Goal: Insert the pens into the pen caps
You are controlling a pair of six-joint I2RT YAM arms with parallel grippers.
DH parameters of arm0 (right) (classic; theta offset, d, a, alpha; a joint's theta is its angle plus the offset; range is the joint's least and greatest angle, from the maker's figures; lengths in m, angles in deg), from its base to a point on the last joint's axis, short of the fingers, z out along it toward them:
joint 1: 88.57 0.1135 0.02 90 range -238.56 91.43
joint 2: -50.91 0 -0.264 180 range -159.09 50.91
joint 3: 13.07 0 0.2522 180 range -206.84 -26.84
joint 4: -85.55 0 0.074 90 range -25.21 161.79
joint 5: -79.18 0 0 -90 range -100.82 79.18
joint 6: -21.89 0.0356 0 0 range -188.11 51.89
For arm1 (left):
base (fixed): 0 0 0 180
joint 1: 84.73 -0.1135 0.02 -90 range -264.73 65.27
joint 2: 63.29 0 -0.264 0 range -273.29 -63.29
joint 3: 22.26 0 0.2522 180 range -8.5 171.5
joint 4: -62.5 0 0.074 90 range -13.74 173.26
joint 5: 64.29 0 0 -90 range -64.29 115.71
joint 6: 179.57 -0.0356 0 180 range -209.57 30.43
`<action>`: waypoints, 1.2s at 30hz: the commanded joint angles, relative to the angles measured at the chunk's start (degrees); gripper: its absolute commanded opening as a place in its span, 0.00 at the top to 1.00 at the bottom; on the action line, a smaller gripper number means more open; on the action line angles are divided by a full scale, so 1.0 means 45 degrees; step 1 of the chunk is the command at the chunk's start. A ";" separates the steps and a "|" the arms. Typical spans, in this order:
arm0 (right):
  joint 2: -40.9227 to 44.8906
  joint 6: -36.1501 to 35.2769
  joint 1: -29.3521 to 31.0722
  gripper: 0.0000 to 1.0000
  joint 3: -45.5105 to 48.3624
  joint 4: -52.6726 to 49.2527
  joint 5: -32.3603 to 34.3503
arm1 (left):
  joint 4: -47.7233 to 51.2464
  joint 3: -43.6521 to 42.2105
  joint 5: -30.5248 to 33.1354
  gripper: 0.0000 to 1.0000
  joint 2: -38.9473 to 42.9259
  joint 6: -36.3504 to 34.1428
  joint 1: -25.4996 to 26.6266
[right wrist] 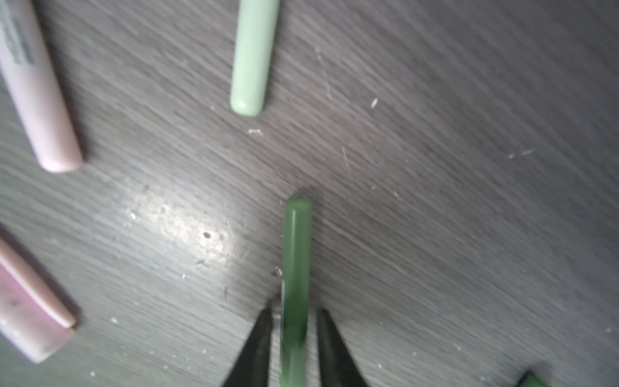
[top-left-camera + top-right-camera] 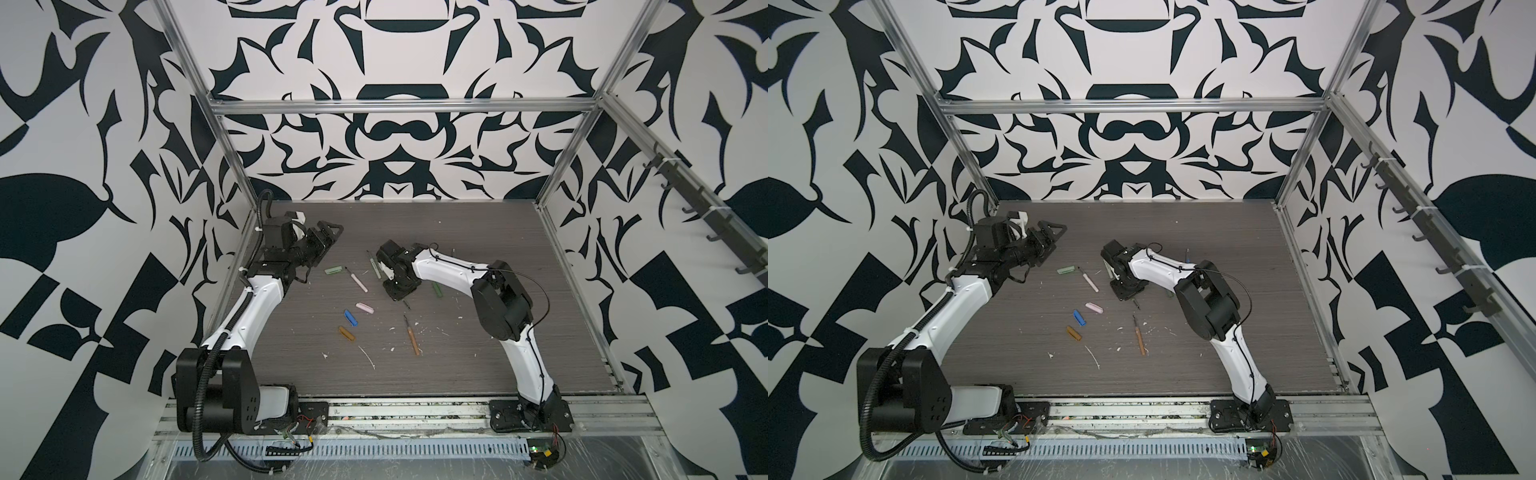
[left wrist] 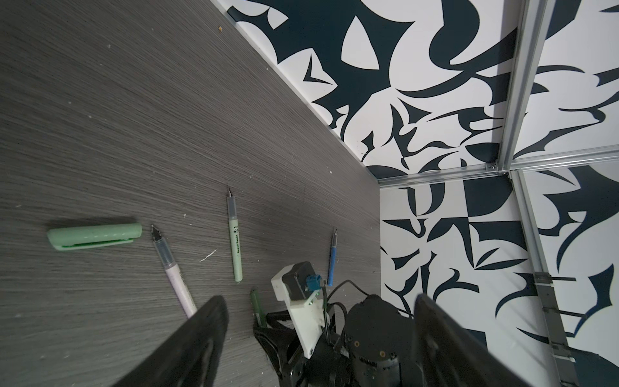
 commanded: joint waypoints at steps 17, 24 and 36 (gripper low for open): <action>0.3012 -0.0552 -0.0062 0.65 0.2541 -0.0448 0.0261 | 0.0407 0.0788 -0.0135 0.12 -0.0422 -0.1136 0.0227; 0.3717 -0.0149 0.0005 0.65 0.3096 -0.0293 0.0280 | 0.0721 0.1034 -0.0033 0.14 -0.0954 -0.1730 0.0648; 0.6300 0.1364 -0.0033 0.64 0.5869 0.1382 0.0262 | 0.7589 0.4882 0.3993 0.27 -0.3095 -0.7098 0.3574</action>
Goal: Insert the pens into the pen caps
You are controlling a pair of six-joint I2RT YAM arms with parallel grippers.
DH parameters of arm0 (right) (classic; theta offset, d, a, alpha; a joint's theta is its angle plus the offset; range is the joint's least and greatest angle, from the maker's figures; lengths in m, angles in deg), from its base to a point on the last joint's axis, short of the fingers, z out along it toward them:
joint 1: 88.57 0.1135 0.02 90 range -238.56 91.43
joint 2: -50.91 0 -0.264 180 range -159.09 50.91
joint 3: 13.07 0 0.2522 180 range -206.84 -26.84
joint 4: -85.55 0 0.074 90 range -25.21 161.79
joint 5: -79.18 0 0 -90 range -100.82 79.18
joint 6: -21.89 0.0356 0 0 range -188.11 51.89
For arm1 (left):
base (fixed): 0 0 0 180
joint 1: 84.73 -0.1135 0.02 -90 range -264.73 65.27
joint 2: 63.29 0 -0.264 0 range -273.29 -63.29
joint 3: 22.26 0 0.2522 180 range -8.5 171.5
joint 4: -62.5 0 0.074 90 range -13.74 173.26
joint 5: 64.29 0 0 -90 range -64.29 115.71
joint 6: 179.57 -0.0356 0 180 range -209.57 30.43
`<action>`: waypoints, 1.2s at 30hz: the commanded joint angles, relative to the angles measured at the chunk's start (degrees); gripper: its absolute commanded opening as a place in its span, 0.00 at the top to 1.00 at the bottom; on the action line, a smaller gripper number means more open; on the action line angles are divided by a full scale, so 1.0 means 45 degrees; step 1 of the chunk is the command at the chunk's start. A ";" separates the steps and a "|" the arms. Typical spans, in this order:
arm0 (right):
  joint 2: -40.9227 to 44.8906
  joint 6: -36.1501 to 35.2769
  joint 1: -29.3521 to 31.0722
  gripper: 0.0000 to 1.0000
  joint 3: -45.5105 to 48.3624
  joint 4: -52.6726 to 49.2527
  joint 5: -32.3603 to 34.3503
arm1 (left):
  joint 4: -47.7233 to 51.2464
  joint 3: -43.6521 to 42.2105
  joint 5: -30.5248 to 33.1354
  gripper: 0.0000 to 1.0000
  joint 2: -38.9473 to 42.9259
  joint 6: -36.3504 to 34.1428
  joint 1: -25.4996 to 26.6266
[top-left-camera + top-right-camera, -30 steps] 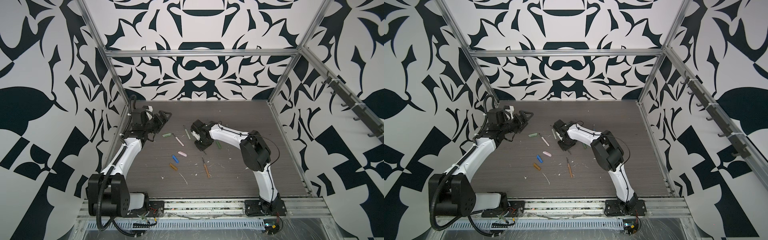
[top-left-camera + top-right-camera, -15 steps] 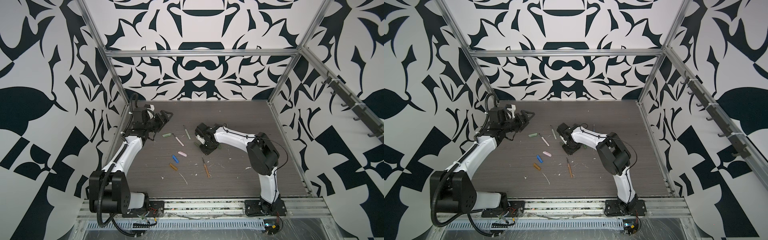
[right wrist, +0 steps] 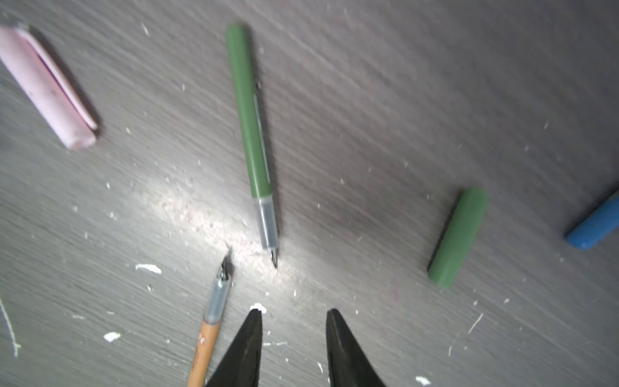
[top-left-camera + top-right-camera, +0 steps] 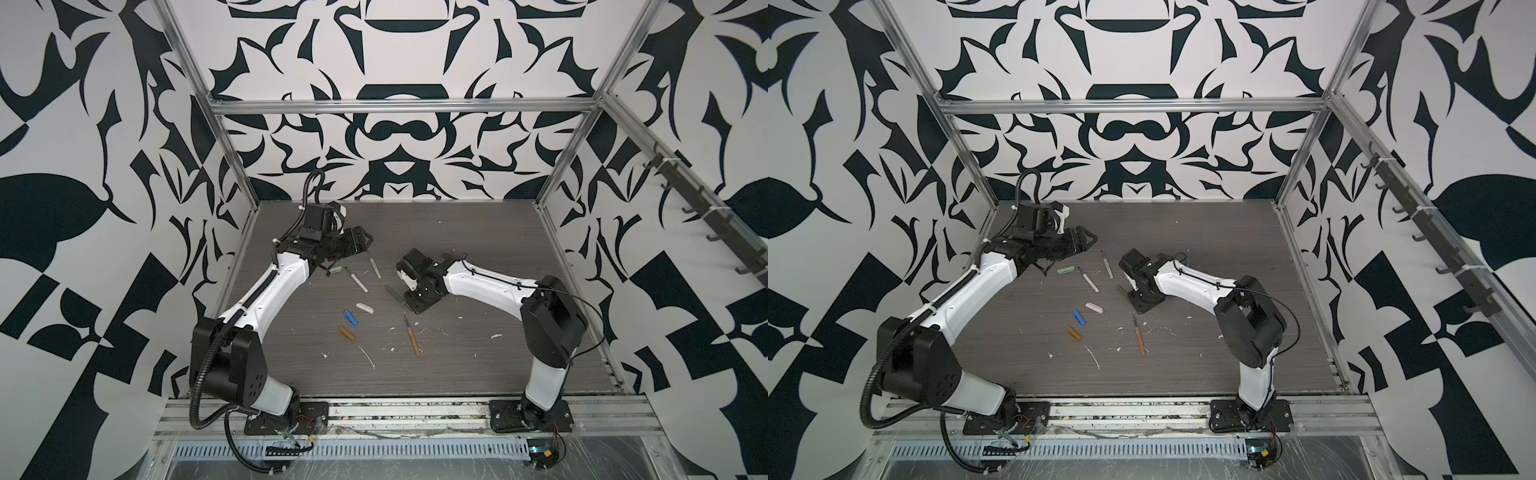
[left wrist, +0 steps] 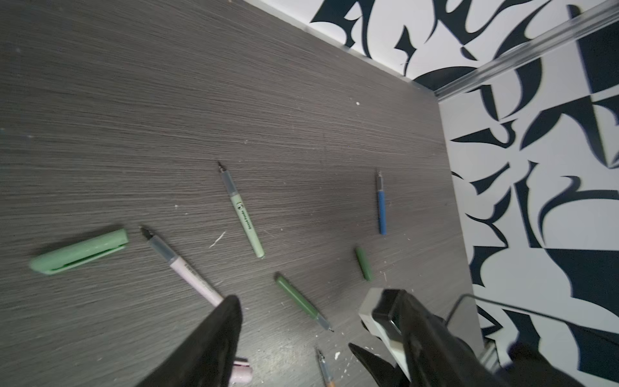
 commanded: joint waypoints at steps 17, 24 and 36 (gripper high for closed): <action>0.6592 0.2141 -0.1561 0.69 0.5560 0.2955 0.1271 | 0.3552 0.1315 0.2998 0.33 -0.1395 -1.0312 0.4095; 0.7518 0.2354 -0.2716 0.67 0.6461 0.3764 -0.0994 | 0.2904 0.0316 0.5188 0.32 -0.2005 -1.4335 0.5592; 0.8271 0.2319 -0.2850 0.65 0.6830 0.3731 -0.1084 | 0.2844 0.1847 0.4170 0.38 -0.4848 -1.6290 0.5601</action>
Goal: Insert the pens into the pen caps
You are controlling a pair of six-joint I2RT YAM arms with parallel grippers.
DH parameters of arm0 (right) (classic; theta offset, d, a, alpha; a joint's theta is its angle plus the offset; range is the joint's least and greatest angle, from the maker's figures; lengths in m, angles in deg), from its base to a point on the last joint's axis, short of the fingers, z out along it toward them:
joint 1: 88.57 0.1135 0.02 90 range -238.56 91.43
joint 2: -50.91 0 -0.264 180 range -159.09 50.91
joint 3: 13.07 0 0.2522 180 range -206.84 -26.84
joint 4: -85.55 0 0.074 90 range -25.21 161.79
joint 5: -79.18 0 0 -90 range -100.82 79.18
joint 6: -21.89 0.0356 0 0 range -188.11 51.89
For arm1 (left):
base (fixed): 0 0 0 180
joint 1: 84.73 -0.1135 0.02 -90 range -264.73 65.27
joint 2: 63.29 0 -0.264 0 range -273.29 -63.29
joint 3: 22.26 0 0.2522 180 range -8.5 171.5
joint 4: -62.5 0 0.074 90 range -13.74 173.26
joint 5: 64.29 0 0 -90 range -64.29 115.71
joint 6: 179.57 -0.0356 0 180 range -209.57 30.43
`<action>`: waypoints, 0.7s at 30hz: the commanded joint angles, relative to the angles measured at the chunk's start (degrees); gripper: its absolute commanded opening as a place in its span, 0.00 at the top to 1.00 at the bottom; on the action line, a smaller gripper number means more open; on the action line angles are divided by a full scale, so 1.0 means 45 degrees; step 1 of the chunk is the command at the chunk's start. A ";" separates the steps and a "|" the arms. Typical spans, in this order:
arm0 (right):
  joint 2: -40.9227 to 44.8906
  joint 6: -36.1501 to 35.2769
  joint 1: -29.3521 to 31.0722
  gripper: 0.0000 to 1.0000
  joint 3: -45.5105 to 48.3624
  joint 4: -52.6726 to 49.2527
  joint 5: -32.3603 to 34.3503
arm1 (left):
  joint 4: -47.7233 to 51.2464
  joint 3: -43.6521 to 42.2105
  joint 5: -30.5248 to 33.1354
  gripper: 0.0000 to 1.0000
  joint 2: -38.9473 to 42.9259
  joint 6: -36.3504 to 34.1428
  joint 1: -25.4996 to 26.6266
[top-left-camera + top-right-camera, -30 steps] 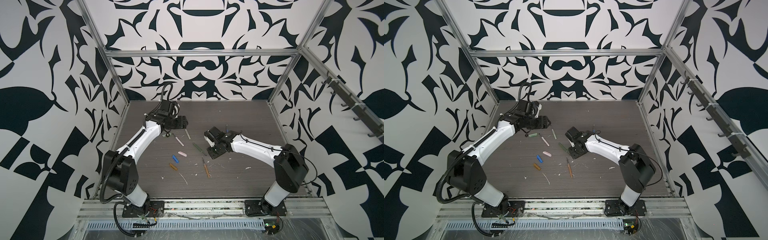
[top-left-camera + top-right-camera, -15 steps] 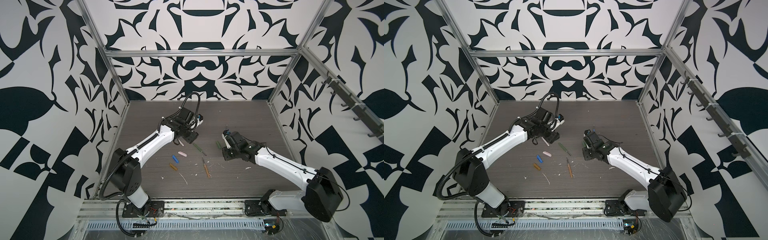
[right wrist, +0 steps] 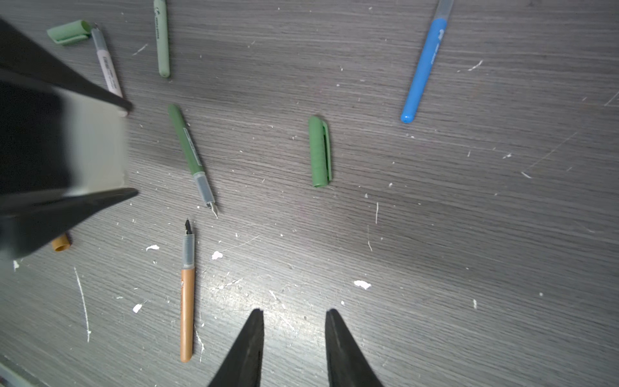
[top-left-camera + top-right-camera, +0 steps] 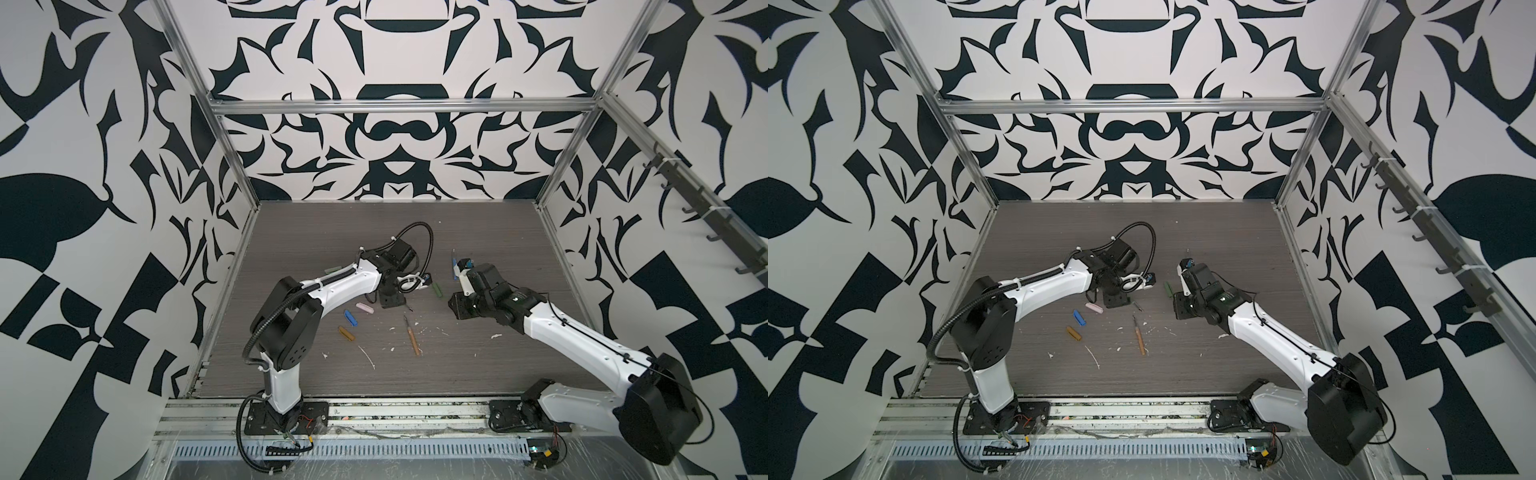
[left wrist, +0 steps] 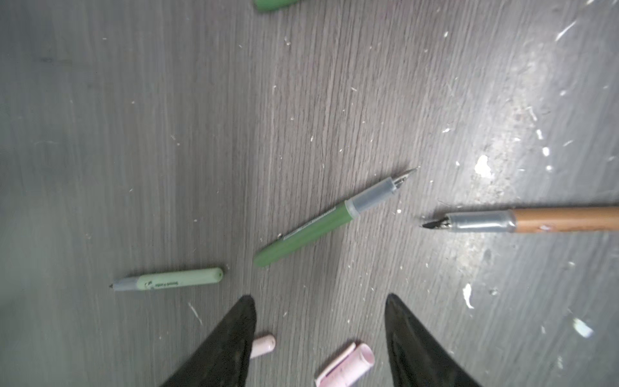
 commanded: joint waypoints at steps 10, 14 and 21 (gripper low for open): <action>0.0734 0.0164 -0.0166 0.65 0.0351 0.0189 -0.0018 | 0.0834 0.1420 -0.0869 0.39 -0.1463 -0.0906 -0.0258; 0.0758 0.0138 -0.0210 0.65 0.0331 0.0197 -0.0074 | 0.1029 0.1387 -0.1015 0.40 -0.1603 -0.0858 -0.0314; 0.0655 0.0152 -0.0276 0.65 0.0298 0.0275 -0.0191 | 0.0941 0.1359 -0.0846 0.41 -0.1942 -0.0804 -0.0427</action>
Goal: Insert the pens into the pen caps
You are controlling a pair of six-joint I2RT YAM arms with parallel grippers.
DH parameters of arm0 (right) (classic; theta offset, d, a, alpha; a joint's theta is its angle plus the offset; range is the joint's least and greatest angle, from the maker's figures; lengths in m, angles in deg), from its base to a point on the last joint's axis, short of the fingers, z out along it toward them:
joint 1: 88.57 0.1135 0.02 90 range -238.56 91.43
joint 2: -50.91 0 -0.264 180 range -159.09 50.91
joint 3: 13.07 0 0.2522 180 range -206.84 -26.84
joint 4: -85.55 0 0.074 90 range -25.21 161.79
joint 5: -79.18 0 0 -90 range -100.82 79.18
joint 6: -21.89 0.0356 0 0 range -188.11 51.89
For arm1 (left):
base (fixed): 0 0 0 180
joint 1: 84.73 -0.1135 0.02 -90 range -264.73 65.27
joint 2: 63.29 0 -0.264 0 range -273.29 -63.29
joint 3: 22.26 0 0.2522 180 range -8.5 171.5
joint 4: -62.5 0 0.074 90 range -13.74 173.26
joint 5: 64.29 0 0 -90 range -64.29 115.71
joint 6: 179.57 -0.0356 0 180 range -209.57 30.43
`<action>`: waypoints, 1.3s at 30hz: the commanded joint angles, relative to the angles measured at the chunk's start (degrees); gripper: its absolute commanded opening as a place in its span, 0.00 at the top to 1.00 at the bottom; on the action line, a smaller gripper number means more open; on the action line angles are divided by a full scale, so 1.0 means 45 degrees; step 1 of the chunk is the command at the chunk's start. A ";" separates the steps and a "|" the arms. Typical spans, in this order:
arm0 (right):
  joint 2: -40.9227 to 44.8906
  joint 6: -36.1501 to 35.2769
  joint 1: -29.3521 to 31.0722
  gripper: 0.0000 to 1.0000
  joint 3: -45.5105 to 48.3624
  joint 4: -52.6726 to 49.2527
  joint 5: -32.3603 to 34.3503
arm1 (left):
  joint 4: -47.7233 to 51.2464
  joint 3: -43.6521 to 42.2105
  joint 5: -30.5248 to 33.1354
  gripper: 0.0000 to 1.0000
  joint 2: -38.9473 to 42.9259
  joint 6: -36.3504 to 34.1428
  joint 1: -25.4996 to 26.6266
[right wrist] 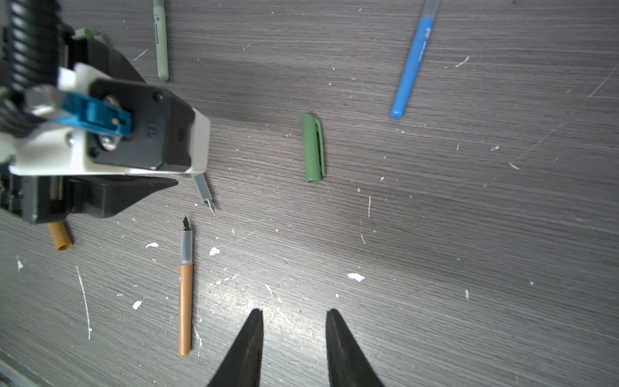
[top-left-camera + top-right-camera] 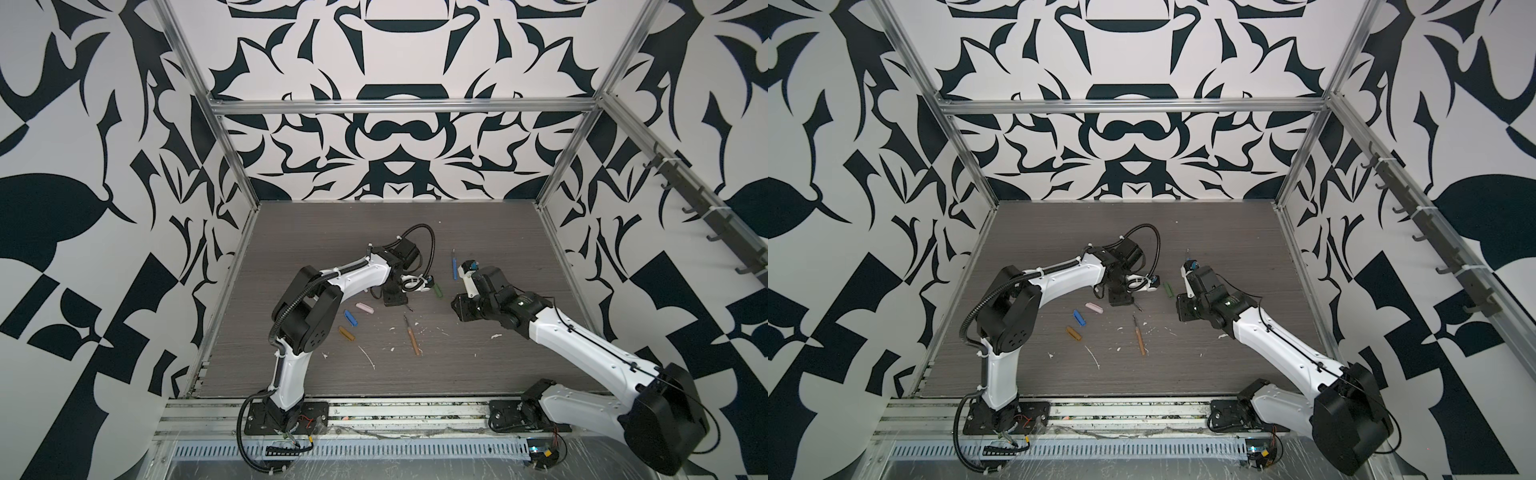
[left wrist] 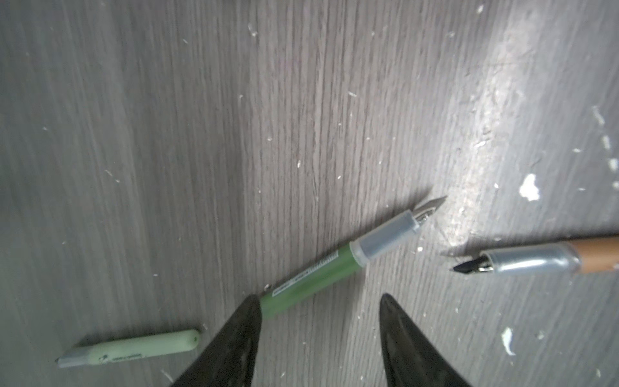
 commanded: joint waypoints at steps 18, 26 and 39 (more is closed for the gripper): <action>0.0242 0.0092 -0.0101 0.65 0.0107 0.0389 -0.0274 | 0.0714 0.0895 -0.0600 0.53 -0.1315 0.0210 -0.0255; 0.0318 0.0150 -0.0101 0.66 0.0065 0.0374 -0.0313 | 0.1726 0.1339 -0.1062 0.59 -0.1328 0.1350 -0.0454; 0.0321 0.0310 -0.0103 0.66 0.0007 0.0507 -0.0477 | 0.2950 0.1845 -0.1554 0.70 -0.1451 0.2892 -0.0563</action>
